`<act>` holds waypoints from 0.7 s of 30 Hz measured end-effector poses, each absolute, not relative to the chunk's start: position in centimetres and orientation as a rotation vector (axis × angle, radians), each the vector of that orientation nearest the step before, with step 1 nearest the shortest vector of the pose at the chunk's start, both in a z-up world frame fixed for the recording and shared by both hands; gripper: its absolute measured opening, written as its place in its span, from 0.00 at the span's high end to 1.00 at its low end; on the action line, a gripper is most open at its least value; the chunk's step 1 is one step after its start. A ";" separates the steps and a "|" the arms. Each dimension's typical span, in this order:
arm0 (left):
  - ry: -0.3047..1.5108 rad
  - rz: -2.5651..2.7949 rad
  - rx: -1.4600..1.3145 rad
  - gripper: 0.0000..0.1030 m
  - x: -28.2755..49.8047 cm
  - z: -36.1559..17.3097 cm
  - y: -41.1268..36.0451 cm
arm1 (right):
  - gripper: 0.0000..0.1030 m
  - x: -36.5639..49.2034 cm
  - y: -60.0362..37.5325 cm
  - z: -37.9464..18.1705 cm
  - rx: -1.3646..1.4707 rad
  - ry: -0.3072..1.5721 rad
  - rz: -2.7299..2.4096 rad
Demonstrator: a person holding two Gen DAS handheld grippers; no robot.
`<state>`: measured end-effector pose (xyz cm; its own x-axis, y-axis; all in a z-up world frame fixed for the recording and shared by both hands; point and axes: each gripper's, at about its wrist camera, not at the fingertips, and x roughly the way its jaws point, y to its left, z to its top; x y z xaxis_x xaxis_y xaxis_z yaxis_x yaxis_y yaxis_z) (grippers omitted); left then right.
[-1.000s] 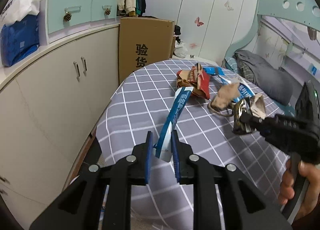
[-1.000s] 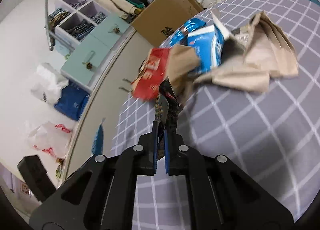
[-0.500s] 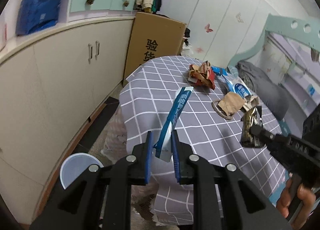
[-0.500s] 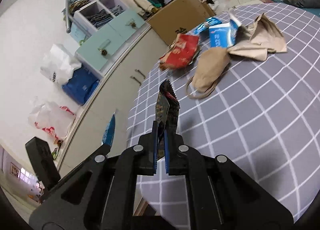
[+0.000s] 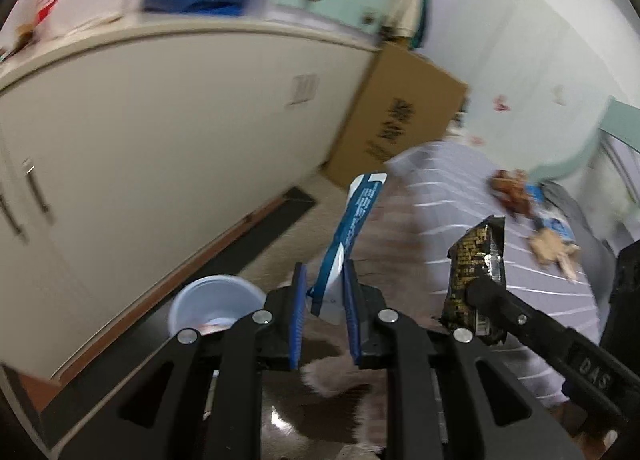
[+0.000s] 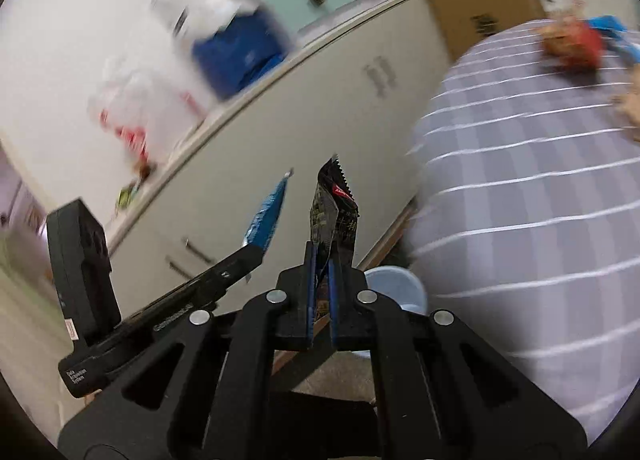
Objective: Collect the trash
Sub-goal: 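Carry both items to the blue bin and open both grippers over it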
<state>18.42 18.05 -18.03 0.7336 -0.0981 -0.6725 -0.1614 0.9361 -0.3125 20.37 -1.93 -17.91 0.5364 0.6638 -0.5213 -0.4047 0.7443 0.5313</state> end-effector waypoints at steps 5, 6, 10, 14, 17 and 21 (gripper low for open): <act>0.808 0.158 -0.411 0.83 18.8 -21.4 23.1 | 0.94 22.6 4.8 -21.3 0.292 0.833 0.699; 0.814 0.173 -0.413 0.83 19.0 -21.8 23.6 | 0.94 23.2 5.8 -22.0 0.285 0.841 0.702; 0.840 0.247 -0.427 0.83 19.7 -23.7 26.3 | 0.91 25.8 8.9 -24.4 0.265 0.838 0.718; 0.868 0.268 -0.453 0.83 20.4 -25.3 27.8 | 0.78 27.8 10.3 -26.6 0.233 0.892 0.688; 0.887 0.269 -0.456 0.83 20.7 -26.3 28.2 | 0.58 28.1 10.0 -27.6 0.216 0.903 0.649; 0.918 0.265 -0.461 0.83 21.4 -27.9 28.0 | 0.58 27.8 9.9 -28.6 0.176 0.914 0.622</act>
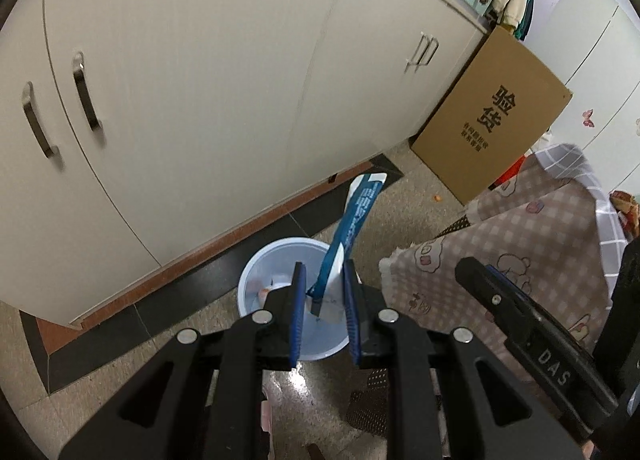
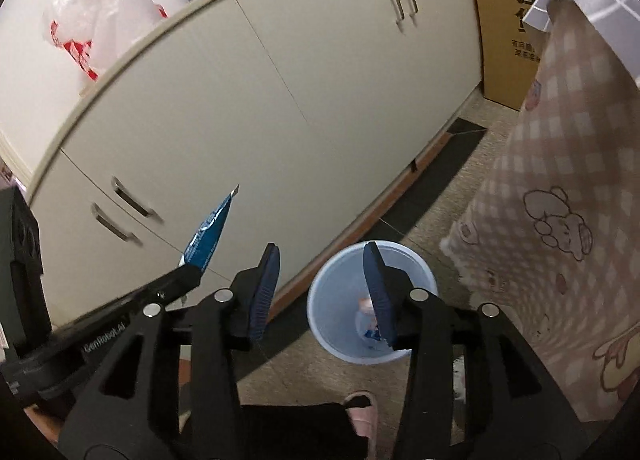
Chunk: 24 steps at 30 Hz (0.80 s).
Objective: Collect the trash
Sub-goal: 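Carry both items to the blue bin and open both grippers over it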
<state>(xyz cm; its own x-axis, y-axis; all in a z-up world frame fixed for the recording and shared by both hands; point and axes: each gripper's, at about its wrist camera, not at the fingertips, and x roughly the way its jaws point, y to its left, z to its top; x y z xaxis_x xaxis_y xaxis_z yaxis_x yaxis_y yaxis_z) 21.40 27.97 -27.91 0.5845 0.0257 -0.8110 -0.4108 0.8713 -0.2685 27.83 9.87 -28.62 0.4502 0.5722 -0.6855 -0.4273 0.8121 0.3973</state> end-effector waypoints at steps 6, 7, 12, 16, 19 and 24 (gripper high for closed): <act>0.990 0.255 -0.473 0.83 22.7 -30.6 27.4 | 0.53 27.8 9.7 -30.4 0.103 0.930 0.581; 0.998 0.253 -0.475 0.82 22.9 -30.9 27.4 | 0.52 27.7 9.8 -30.6 0.098 0.929 0.577; 1.053 0.233 -0.486 0.82 24.3 -33.1 27.0 | 0.52 27.9 9.3 -31.6 0.086 0.932 0.541; 1.086 0.223 -0.481 0.82 25.2 -34.6 26.5 | 0.51 28.3 8.9 -32.3 0.084 0.930 0.521; 1.088 0.218 -0.487 0.82 26.2 -35.0 26.3 | 0.51 28.6 8.4 -32.6 0.099 0.935 0.507; 1.064 0.238 -0.507 0.35 27.2 -34.5 26.3 | 0.50 29.0 7.9 -32.7 0.113 0.943 0.501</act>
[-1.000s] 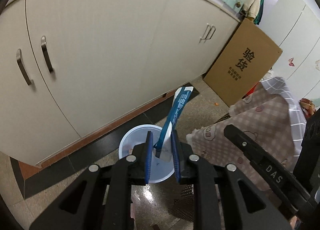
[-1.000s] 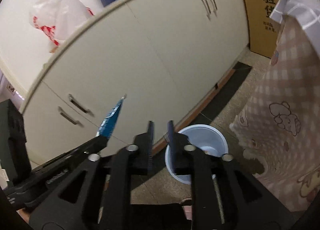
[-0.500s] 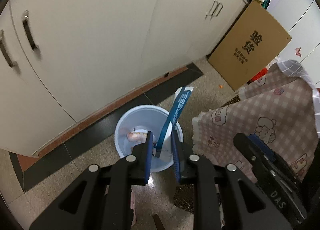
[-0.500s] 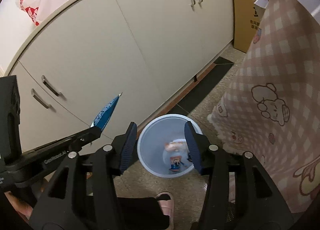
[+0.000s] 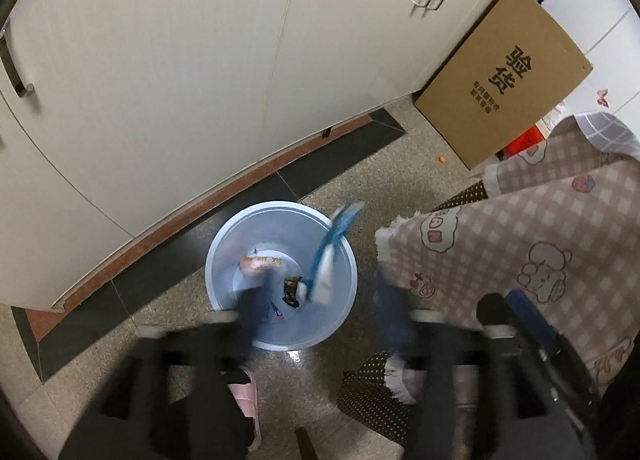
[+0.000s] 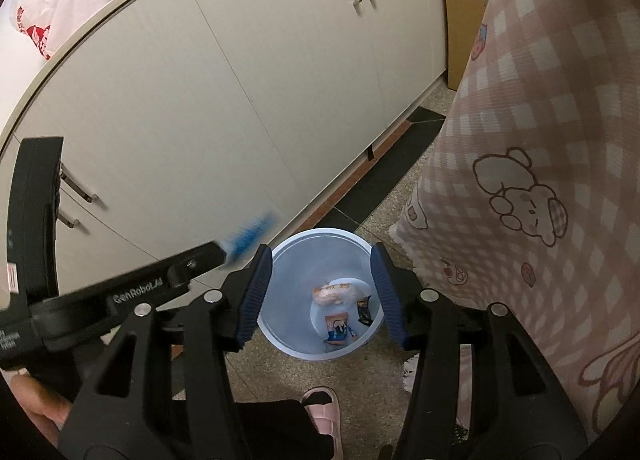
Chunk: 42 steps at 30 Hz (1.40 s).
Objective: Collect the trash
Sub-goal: 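Carry both items to the blue bin and open both grippers over it, then move both tools back toward the table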
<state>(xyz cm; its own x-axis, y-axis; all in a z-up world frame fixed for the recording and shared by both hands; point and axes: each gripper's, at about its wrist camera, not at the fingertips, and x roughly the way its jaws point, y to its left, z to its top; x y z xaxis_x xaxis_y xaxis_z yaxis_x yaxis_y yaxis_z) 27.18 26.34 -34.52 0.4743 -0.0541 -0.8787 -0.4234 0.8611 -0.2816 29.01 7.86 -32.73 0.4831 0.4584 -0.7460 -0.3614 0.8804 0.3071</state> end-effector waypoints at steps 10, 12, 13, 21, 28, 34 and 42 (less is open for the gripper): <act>1.018 0.293 -0.472 0.35 24.0 -31.7 26.2 | 0.50 28.2 7.9 -30.8 0.137 0.951 0.541; 0.988 0.308 -0.474 0.35 22.8 -30.3 26.6 | 0.50 27.7 8.2 -29.8 0.153 0.947 0.564; 0.974 0.313 -0.479 0.35 22.3 -29.6 26.8 | 0.50 27.3 8.3 -29.0 0.161 0.940 0.581; 0.722 0.412 -0.456 0.30 16.5 -19.9 26.6 | 0.47 23.5 7.6 -20.3 0.205 0.791 0.668; 0.630 0.265 -0.403 0.28 16.9 -14.0 21.2 | 0.42 20.6 1.0 -13.4 0.264 0.620 0.593; 0.696 0.061 -0.390 0.28 20.7 -12.9 14.0 | 0.36 20.9 -9.5 -11.4 0.372 0.547 0.414; 0.760 -0.106 -0.231 0.28 25.9 -12.6 2.1 | 0.35 23.3 -23.7 -13.8 0.534 0.583 0.093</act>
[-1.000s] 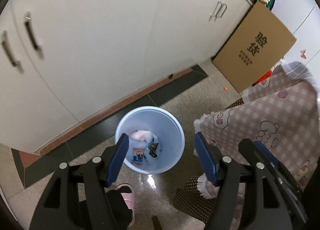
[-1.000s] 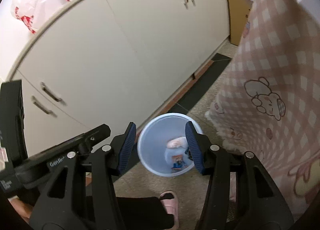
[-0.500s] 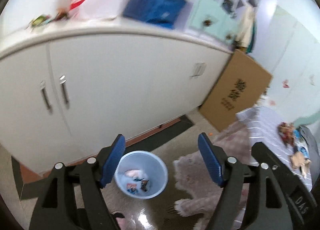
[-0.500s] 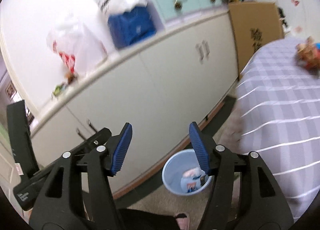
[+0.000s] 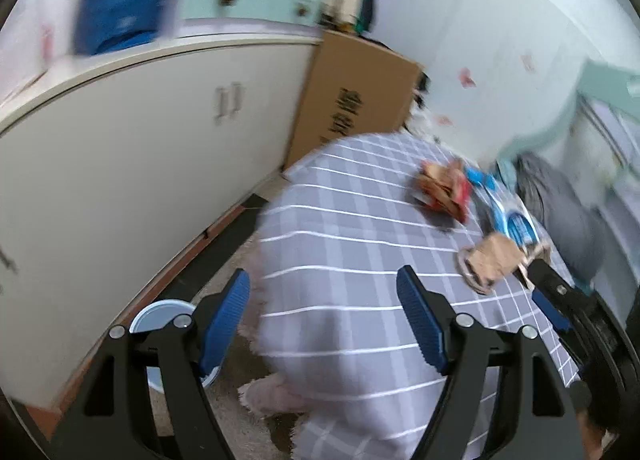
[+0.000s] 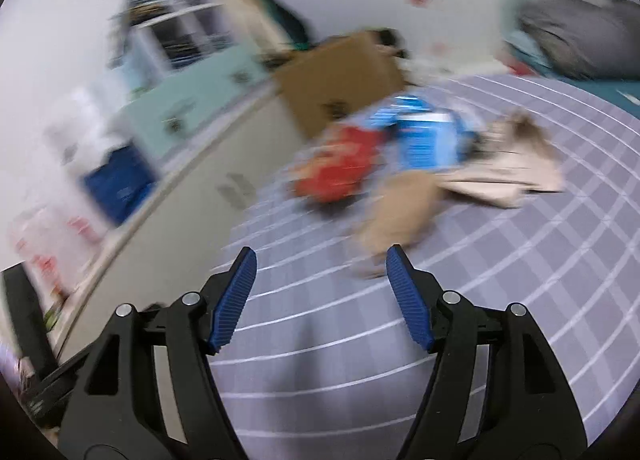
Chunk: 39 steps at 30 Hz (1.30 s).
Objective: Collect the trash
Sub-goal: 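Move both tools back toward the table, then grasp the beige cloth bag with the right gripper while the left grasps its string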
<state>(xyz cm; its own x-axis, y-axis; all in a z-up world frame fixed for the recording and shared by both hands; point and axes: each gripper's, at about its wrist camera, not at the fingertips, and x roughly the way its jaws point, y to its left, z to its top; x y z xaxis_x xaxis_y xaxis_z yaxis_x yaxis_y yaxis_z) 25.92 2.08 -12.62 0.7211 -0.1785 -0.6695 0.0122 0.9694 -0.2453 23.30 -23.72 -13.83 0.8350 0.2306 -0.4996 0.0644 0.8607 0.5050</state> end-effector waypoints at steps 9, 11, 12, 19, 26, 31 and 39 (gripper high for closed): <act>0.884 -0.228 -0.134 0.28 30.6 -14.3 -5.8 | 0.41 30.0 -29.9 -17.2 0.719 0.709 0.116; 0.897 -0.240 -0.114 0.28 31.4 -14.7 -7.1 | 0.69 31.2 -29.6 -17.8 0.731 0.735 0.156; 0.900 -0.241 -0.095 0.28 31.8 -14.9 -7.9 | 0.78 31.1 -29.5 -18.0 0.725 0.739 0.170; 0.916 -0.202 0.036 0.49 33.9 -16.2 -11.2 | 0.90 30.0 -30.8 -18.3 0.772 0.695 0.203; 0.920 -0.181 0.092 0.54 35.0 -16.7 -12.8 | 0.90 28.6 -31.6 -16.5 0.712 0.583 0.181; 0.920 -0.203 0.119 0.55 34.8 -16.7 -13.9 | 0.91 28.6 -32.1 -16.7 0.739 0.572 0.186; 0.898 -0.238 0.217 0.93 33.9 -16.6 -16.0 | 0.91 27.2 -32.5 -15.8 0.726 0.535 0.185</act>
<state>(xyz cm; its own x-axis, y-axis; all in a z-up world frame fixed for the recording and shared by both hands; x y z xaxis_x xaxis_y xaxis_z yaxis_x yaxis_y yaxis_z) 33.90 -16.00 -16.61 0.6005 -0.1128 -0.7917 0.2935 0.9520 0.0870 27.20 -32.47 -15.83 0.8510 0.3404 -0.3999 0.0210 0.7388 0.6736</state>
